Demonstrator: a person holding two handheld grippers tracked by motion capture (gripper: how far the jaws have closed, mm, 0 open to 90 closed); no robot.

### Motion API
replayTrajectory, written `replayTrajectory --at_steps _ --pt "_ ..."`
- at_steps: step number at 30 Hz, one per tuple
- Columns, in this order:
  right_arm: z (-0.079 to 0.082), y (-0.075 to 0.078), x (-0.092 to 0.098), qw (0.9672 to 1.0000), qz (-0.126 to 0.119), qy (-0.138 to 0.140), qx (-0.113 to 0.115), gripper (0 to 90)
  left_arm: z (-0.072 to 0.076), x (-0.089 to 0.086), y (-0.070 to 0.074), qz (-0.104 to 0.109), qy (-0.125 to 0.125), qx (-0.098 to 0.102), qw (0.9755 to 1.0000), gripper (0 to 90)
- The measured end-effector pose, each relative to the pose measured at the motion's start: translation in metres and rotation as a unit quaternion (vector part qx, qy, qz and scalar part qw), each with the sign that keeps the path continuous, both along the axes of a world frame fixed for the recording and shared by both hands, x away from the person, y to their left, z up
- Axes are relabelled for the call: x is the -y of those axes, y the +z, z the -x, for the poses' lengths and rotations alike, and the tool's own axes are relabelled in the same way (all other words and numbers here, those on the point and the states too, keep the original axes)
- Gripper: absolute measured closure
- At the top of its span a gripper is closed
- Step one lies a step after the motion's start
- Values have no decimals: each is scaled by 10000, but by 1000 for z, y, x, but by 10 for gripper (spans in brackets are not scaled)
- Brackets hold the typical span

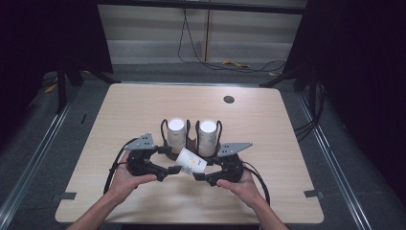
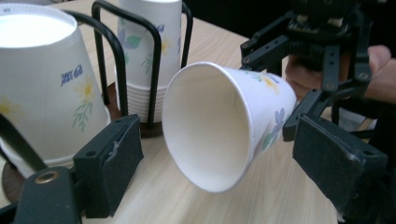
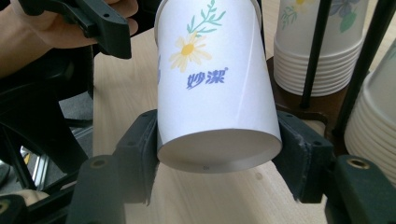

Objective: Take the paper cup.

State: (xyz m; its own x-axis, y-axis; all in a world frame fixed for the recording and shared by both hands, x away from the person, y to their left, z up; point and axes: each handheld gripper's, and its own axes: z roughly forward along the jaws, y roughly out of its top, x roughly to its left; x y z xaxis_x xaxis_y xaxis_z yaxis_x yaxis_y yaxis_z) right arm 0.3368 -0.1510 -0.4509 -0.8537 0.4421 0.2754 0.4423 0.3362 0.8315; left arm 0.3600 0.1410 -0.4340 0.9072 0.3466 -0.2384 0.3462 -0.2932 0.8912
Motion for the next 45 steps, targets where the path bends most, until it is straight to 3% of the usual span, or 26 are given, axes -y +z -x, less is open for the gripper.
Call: replayTrajectory --at_steps 4,14,26,35,40,45 --pt "1 -3 0 9999 -103 -38 -15 375 1 0 -6 -177 149 -100 9997 156" --pt "3 -7 -5 9985 -521 152 -59 374 1 -7 -7 209 -8 -238 9995 156" --pt "5 -6 -8 9981 -567 204 126 376 0 -6 -9 475 -34 -311 9984 164" --pt "7 -4 -13 9980 -504 248 301 377 1 -1 -11 479 -159 -288 9983 164" --pt "8 -3 -14 9977 -482 260 401 377 0 -2 -11 633 -179 -404 9970 163" --pt "9 -4 -17 9975 -426 300 474 377 -2 -1 -13 594 -235 -480 9968 142"
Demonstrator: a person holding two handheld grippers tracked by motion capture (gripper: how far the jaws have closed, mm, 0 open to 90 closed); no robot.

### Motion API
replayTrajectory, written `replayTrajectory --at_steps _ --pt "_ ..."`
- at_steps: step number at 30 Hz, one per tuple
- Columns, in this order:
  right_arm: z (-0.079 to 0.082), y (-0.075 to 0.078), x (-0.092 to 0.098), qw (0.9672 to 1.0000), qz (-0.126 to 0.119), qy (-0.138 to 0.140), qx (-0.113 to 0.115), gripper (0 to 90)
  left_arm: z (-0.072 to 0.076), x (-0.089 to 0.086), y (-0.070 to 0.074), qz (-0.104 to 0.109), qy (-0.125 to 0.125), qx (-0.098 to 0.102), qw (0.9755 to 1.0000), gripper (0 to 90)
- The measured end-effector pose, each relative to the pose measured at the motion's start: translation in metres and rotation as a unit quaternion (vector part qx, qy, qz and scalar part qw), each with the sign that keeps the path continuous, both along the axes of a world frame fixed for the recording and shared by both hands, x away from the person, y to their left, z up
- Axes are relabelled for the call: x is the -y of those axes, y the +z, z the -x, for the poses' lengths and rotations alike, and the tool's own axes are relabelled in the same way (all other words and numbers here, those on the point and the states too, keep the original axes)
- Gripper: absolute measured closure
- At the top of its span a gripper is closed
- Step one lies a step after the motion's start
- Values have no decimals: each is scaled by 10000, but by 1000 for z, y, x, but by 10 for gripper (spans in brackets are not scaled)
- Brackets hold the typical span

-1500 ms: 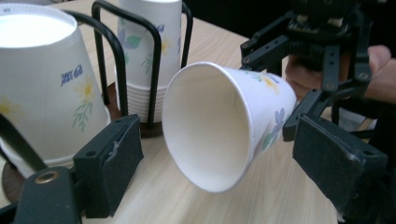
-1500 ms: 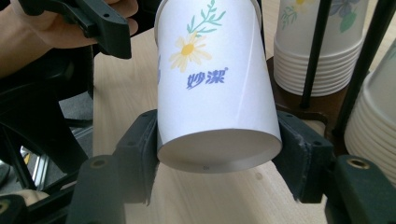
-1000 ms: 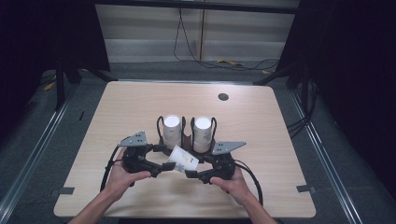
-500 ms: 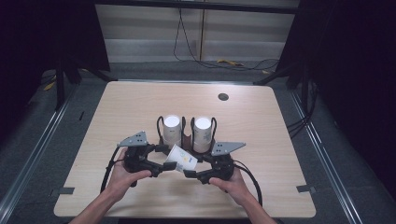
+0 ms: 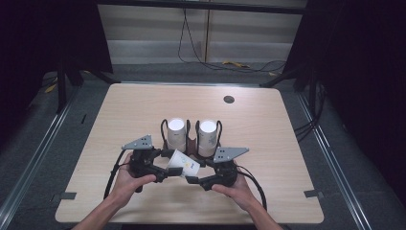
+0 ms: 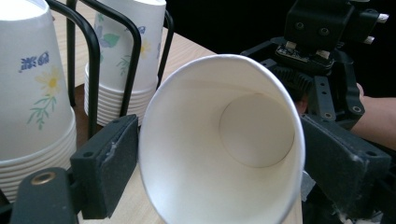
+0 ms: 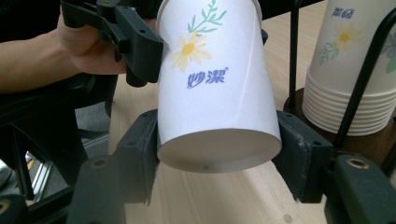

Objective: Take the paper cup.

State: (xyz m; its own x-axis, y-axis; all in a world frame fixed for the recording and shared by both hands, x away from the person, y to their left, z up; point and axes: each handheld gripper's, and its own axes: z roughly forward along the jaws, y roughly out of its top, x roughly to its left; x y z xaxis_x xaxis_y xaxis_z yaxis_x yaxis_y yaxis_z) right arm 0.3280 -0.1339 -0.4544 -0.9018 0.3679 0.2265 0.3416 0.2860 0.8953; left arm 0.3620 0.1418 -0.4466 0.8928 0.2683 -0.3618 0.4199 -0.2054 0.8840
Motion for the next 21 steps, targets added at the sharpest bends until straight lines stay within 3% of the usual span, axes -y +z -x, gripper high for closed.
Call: replayTrajectory --at_steps 6,10,13,21 --pt "0 0 -2 10000 9 20 37 377 0 1 0 21 -39 2 10000 139" --pt "1 1 -4 9998 95 43 182 378 1 5 2 -74 -66 100 9999 121" --pt "0 2 -3 9999 36 40 120 378 0 4 2 -36 -82 63 9999 135" --pt "-3 0 -6 9998 138 68 -120 365 3 4 3 -218 -81 329 9992 152"
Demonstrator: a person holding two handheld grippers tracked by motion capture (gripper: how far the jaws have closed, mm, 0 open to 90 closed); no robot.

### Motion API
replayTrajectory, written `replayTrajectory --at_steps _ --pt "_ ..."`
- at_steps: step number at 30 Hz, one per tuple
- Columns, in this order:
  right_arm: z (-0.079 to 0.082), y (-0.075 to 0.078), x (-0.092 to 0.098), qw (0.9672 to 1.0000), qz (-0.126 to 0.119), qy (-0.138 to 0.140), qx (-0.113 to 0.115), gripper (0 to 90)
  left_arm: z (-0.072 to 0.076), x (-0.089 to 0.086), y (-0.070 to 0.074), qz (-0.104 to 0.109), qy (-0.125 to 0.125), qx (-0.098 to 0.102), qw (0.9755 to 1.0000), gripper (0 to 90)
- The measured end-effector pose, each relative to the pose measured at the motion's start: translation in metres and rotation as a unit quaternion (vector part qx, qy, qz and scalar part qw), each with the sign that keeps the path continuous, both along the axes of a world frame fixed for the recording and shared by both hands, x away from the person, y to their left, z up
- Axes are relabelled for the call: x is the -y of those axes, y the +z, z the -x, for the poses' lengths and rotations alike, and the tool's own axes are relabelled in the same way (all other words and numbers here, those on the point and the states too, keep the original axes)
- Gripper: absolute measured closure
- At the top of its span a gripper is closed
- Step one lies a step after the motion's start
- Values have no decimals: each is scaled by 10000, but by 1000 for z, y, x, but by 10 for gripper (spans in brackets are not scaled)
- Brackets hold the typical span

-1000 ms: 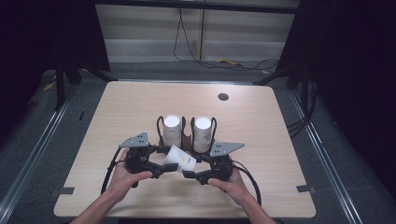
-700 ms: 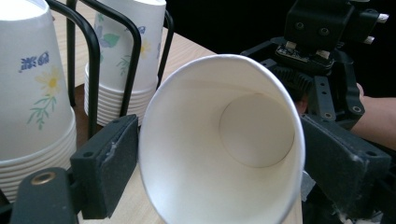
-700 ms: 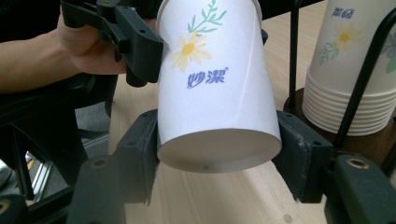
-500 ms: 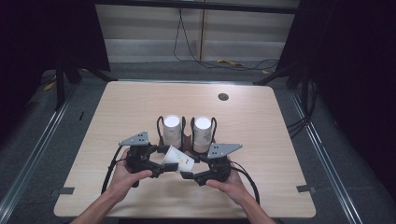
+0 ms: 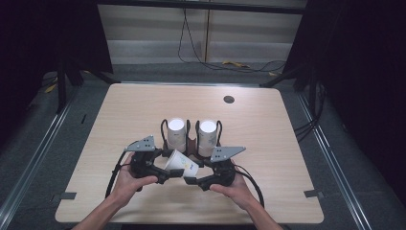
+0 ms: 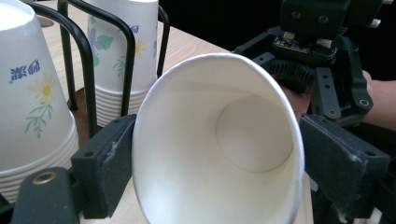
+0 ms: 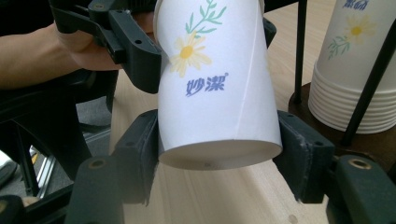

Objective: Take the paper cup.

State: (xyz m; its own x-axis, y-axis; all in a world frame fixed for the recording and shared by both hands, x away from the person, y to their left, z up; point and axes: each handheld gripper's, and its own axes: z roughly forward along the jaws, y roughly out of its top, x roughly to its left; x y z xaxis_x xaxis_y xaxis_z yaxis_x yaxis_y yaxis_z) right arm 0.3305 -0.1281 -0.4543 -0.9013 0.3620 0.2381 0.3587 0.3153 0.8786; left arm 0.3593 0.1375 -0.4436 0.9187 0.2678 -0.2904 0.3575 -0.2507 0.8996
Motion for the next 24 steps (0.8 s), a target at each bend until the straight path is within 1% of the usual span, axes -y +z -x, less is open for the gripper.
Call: replayTrajectory --at_steps 1,2,5,6,7,8,9,11,12,14,15,17,20,24 --pt "0 0 0 10000 6 7 -35 364 0 0 0 9 1 23 10000 154" --pt "-1 0 -1 10000 15 9 -39 361 1 0 1 34 11 12 10000 160" --pt "-1 0 -2 10000 77 -1 -51 346 1 -2 2 67 -10 80 9999 195" --pt "-1 -1 -2 9999 113 -9 -50 339 2 -1 2 21 -28 148 9999 202" --pt "-1 -1 -2 9999 113 -9 -50 339 2 -1 2 21 -28 148 9999 206" --pt "-1 -1 -3 9999 150 -12 -56 336 3 -1 2 -27 -31 175 9998 206" --pt "-1 -2 -4 9997 227 -21 -78 324 3 -1 2 -33 -31 175 9998 212" --pt "-2 -2 -4 9996 258 -44 -71 310 3 -1 3 6 -49 174 9998 228" --pt "-2 -3 -4 9996 280 -63 -82 300 3 -1 3 65 -52 155 9998 241" --pt "-2 -3 -5 9994 324 -82 -107 286 4 -1 4 89 -79 157 9998 259" --pt "-3 -3 -5 9993 333 -75 -139 276 4 -1 4 111 -100 136 9998 264" --pt "-4 -4 -6 9989 338 -117 -288 261 3 0 4 152 -100 82 9998 278" --pt "-5 -6 -6 9988 371 -123 -295 255 4 2 4 123 -103 114 9998 277" --pt "-5 -6 -6 9988 378 -109 -295 237 4 1 5 169 -89 108 9998 276"
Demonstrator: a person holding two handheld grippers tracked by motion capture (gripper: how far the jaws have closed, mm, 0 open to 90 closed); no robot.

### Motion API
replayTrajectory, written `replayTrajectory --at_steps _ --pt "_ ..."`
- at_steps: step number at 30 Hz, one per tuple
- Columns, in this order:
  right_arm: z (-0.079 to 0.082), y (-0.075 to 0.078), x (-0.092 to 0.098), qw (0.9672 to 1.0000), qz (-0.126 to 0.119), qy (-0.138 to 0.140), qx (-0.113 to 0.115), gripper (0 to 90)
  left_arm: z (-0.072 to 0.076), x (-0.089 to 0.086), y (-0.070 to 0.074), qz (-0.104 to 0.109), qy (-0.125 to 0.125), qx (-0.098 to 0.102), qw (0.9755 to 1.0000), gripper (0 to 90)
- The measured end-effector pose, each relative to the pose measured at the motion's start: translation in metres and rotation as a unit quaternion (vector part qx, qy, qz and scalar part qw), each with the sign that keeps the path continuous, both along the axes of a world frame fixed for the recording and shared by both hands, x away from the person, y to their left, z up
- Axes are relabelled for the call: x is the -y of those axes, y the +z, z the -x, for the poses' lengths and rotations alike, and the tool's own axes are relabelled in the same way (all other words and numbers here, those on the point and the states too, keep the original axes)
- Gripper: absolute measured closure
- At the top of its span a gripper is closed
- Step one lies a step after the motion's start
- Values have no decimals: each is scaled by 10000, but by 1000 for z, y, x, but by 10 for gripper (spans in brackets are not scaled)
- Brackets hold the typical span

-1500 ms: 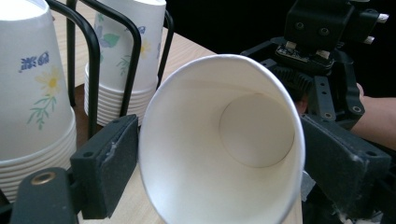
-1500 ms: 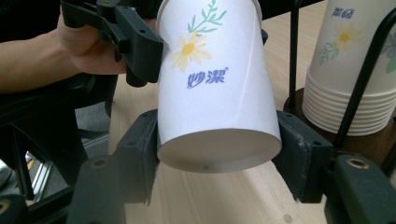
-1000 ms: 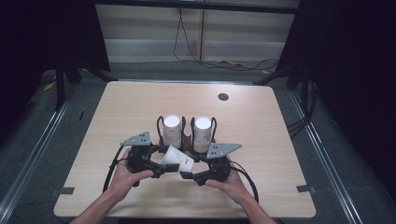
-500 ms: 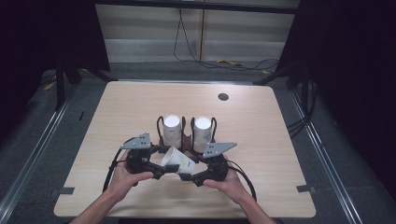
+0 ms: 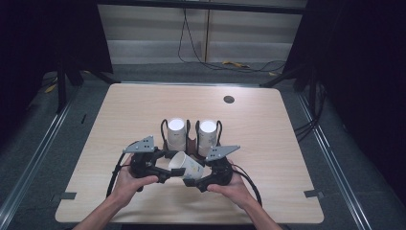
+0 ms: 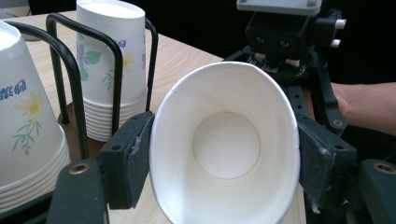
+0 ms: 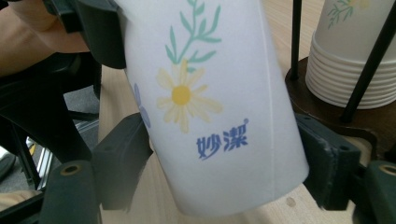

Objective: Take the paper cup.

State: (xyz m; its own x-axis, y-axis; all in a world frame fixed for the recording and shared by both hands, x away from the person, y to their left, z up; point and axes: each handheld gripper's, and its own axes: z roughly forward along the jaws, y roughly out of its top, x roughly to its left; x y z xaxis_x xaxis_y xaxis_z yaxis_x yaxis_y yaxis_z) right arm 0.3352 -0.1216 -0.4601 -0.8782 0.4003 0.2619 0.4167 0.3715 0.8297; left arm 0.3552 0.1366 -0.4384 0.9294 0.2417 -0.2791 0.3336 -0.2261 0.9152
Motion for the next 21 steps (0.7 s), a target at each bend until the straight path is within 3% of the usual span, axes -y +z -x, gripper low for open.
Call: replayTrajectory --at_steps 7,21 --pt "-1 -3 -1 9999 103 16 -85 182 0 -2 2 41 12 -59 10000 266" --pt "-1 2 12 9995 191 -183 -145 169 -7 -13 -1 -32 223 -118 9997 247"
